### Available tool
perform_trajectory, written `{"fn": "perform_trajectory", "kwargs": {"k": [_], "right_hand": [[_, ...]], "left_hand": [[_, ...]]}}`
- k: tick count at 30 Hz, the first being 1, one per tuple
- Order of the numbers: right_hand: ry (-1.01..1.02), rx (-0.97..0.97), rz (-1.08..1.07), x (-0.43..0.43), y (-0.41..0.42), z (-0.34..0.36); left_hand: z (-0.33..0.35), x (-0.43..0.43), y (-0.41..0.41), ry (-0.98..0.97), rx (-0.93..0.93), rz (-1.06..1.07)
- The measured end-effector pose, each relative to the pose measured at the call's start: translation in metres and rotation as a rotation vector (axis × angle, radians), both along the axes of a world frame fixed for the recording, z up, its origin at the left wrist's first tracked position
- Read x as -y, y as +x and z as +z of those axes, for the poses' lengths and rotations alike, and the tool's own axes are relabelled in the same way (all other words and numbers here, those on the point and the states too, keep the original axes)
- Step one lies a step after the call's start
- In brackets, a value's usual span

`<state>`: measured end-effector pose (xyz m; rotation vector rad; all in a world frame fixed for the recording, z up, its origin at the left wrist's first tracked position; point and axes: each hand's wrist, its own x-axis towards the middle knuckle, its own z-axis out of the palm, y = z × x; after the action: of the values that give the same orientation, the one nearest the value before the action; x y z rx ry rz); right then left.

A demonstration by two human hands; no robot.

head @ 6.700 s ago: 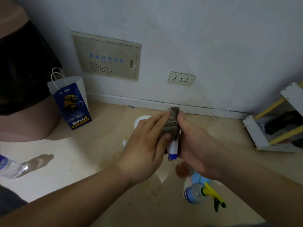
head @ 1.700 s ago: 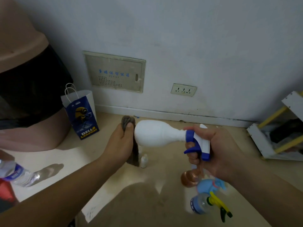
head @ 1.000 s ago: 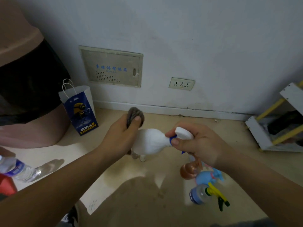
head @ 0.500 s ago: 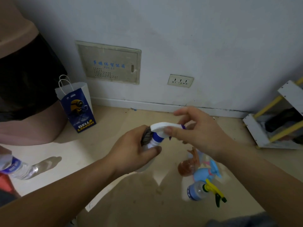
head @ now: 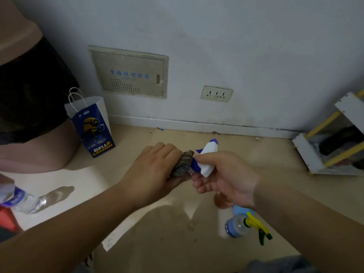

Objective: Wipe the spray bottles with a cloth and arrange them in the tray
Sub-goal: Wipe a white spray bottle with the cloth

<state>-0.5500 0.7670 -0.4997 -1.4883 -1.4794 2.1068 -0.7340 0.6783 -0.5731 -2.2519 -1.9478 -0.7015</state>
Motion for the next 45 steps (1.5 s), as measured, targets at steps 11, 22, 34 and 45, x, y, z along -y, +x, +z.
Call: {"fn": "perform_trajectory", "kwargs": {"k": [11,22,34,45], "right_hand": [[0.15,-0.044,-0.063,-0.009,0.015,0.014],[0.338,-0.058,0.075,0.004,0.011,0.009],[0.357,-0.048,0.082,0.005,0.012,0.009],[0.366,-0.012,0.214,0.007,0.015,0.01]], "left_hand": [[0.003,0.0,-0.005,-0.363,1.201,0.493],[0.011,0.006,0.006,-0.35,0.7,0.091],[0.008,0.014,0.022,-0.22,0.56,0.024],[0.017,0.016,0.027,-0.39,0.84,0.07]]}}
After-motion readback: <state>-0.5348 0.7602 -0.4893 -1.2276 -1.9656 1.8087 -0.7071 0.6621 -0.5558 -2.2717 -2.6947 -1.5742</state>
